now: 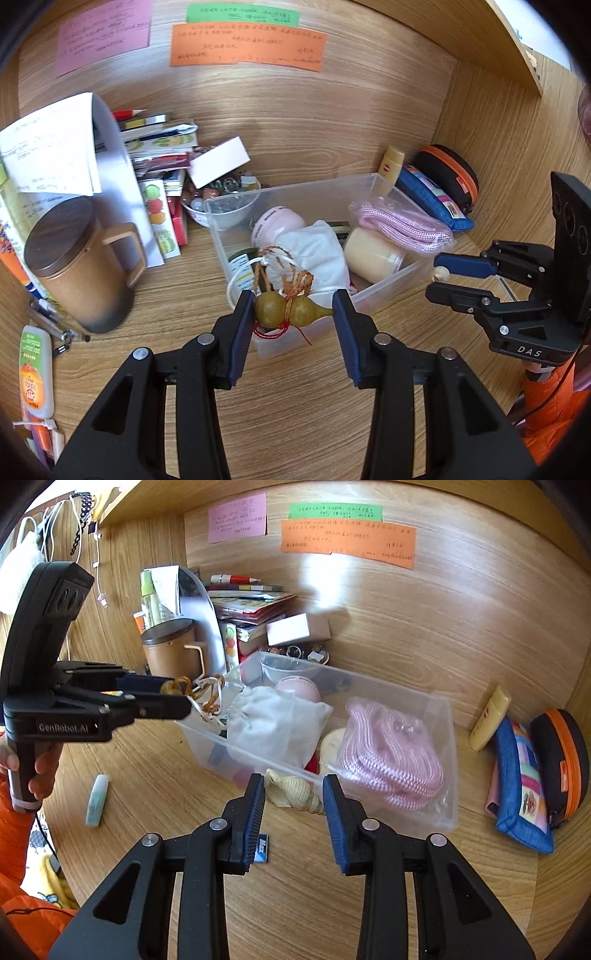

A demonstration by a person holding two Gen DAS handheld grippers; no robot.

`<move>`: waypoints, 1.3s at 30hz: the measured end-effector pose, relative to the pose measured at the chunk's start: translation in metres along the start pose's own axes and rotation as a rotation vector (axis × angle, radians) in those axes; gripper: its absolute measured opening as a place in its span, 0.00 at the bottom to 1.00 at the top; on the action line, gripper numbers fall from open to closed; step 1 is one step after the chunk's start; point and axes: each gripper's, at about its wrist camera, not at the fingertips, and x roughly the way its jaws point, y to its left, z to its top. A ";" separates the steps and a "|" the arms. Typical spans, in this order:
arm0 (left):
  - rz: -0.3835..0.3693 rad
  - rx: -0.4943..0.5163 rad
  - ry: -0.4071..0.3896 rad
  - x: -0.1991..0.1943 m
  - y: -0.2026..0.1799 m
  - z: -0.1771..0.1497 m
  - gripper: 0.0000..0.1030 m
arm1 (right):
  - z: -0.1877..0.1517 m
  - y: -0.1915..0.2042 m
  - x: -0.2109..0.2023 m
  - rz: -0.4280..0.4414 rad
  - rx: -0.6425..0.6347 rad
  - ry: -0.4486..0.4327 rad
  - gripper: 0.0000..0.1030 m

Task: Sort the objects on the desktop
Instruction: 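Close the left tool on the gourd charm while the right tool grasps the shell, then carry the gourd charm and shell over the clear box and open both tools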

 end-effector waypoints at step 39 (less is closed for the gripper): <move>-0.044 -0.013 0.077 0.055 -0.003 0.014 0.50 | 0.024 -0.002 0.062 -0.017 -0.022 0.039 0.29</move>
